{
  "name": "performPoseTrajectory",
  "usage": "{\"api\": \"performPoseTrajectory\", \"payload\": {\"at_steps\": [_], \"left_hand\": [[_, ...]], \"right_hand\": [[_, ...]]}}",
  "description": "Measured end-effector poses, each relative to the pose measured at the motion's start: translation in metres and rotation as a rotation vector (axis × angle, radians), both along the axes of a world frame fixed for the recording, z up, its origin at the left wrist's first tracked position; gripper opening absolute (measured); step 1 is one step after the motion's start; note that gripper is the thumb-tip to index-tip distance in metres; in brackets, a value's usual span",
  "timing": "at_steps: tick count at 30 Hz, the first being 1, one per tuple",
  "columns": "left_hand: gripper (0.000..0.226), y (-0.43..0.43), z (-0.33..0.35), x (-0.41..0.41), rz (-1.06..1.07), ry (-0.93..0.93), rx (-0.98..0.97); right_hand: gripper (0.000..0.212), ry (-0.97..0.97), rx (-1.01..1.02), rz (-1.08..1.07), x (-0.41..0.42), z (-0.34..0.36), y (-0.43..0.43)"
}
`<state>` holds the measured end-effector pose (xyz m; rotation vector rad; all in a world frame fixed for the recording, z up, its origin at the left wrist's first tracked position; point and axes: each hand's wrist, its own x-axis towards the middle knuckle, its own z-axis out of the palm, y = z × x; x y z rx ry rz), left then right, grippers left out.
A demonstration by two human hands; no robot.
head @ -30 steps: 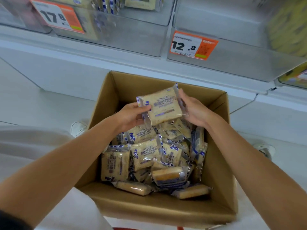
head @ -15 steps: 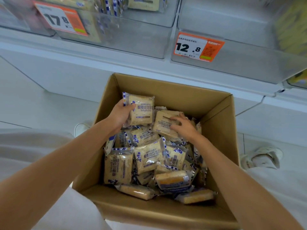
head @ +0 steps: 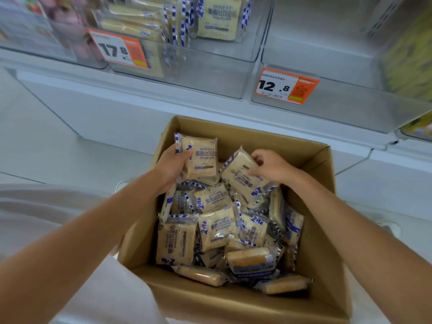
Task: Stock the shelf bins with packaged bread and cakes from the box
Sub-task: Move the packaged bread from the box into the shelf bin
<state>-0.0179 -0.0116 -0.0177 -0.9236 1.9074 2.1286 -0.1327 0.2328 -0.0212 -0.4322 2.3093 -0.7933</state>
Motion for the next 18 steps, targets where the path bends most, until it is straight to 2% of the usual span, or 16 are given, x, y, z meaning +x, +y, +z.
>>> {"api": "performPoseTrajectory", "payload": {"at_steps": [4, 8, 10, 12, 14, 15, 17, 18], "left_hand": [[0.023, -0.003, 0.023, 0.002, 0.031, 0.073, 0.031], [0.022, 0.009, 0.046, 0.011, 0.061, 0.112, 0.226], [0.030, 0.012, 0.055, 0.016, 0.097, 0.129, 0.360], [0.052, 0.012, 0.064, 0.019, 0.130, 0.156, 0.532], [0.063, 0.011, 0.078, 0.019, 0.074, 0.238, 0.575], [0.060, 0.012, 0.086, 0.020, 0.060, 0.275, 0.517], [0.044, 0.015, 0.101, 0.020, 0.052, 0.317, 0.409], [0.041, 0.014, 0.105, 0.018, 0.080, 0.306, 0.350]], "right_hand": [[0.053, -0.050, -0.287, -0.146, 0.006, 0.078, 0.000], [0.086, -0.133, -0.529, -0.251, 0.019, 0.119, -0.022], [0.078, -0.077, -0.557, -0.318, 0.025, 0.121, -0.037], [0.059, 0.020, -0.588, -0.433, 0.031, 0.120, -0.052], [0.049, 0.103, -0.583, -0.547, 0.036, 0.116, -0.068], [0.046, 0.143, -0.540, -0.555, 0.038, 0.112, -0.075], [0.049, 0.234, -0.347, -0.409, 0.046, 0.112, -0.088], [0.059, 0.312, -0.197, -0.284, 0.047, 0.115, -0.091]]}}
